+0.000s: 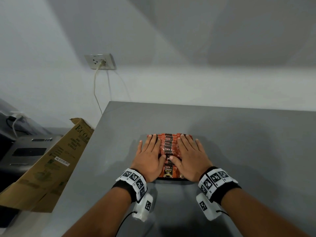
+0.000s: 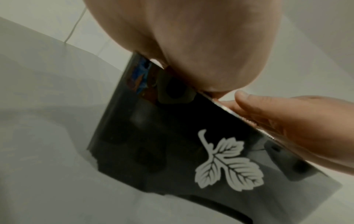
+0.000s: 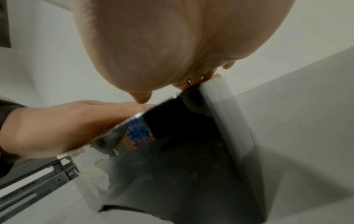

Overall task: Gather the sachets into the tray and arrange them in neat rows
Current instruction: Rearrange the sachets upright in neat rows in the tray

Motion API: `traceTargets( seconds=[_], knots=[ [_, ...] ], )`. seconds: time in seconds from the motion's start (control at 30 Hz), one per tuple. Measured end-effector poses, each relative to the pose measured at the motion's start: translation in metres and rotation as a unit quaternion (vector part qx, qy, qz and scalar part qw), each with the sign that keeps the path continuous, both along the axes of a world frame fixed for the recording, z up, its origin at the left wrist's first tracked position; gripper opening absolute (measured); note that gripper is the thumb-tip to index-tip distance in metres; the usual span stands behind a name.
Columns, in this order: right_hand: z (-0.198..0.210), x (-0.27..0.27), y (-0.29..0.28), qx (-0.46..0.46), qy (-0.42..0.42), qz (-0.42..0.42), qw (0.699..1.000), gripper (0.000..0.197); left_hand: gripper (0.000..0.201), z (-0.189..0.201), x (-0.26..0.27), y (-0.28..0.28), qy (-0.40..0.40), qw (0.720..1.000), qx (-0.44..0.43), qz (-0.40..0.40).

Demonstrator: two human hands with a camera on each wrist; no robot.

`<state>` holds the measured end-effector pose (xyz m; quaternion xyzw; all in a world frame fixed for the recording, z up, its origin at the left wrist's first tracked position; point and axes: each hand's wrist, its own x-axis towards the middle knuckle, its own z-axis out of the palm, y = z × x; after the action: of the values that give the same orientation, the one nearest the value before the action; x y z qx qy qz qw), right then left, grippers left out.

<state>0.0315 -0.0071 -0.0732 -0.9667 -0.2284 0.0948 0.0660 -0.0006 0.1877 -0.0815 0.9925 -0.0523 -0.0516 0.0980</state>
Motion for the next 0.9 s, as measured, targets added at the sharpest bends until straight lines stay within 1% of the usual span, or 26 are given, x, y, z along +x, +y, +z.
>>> traceTargets(
  seconds=[0.1, 0.23, 0.33, 0.4, 0.5, 0.6, 0.67, 0.73, 0.8, 0.9],
  knots=[
    [-0.002, -0.003, 0.0, -0.015, 0.008, 0.011, 1.0, 0.096, 0.075, -0.002, -0.002, 0.0, 0.017, 1.0, 0.009, -0.004],
    [-0.001, -0.003, 0.002, -0.013, 0.016, 0.011, 1.0, 0.098, 0.069, -0.004, -0.001, 0.001, 0.02, 1.0, 0.01, -0.002],
    [-0.001, -0.003, 0.001, -0.006, 0.005, -0.002, 1.0, 0.098, 0.07, -0.004, -0.001, 0.001, 0.018, 1.0, 0.014, -0.002],
    [-0.001, -0.005, 0.001, -0.013, 0.013, -0.006, 1.0, 0.1, 0.071, -0.005, -0.002, 0.002, 0.02, 1.0, 0.019, -0.003],
    [-0.002, -0.007, 0.002, -0.027, 0.025, -0.002, 0.999, 0.105, 0.068, -0.006, -0.001, 0.001, 0.023, 0.999, 0.026, -0.001],
    [0.001, -0.006, -0.002, -0.02, 0.011, -0.003, 1.0, 0.098, 0.065, 0.001, -0.003, 0.005, 0.003, 1.0, -0.015, 0.007],
    [0.004, -0.011, -0.008, -0.013, 0.0, 0.006, 1.0, 0.091, 0.067, 0.007, -0.008, 0.011, -0.02, 0.998, -0.052, 0.009],
    [0.007, -0.021, -0.015, -0.016, 0.006, 0.024, 1.0, 0.086, 0.069, 0.011, -0.017, 0.016, -0.032, 0.998, -0.057, -0.008],
    [0.006, -0.034, -0.02, -0.034, 0.032, 0.041, 0.998, 0.086, 0.069, 0.013, -0.028, 0.016, -0.02, 0.998, -0.049, -0.034],
    [0.002, -0.043, -0.02, -0.054, 0.052, 0.048, 0.996, 0.098, 0.072, 0.009, -0.041, 0.009, 0.027, 0.998, -0.01, -0.058]
  ],
)
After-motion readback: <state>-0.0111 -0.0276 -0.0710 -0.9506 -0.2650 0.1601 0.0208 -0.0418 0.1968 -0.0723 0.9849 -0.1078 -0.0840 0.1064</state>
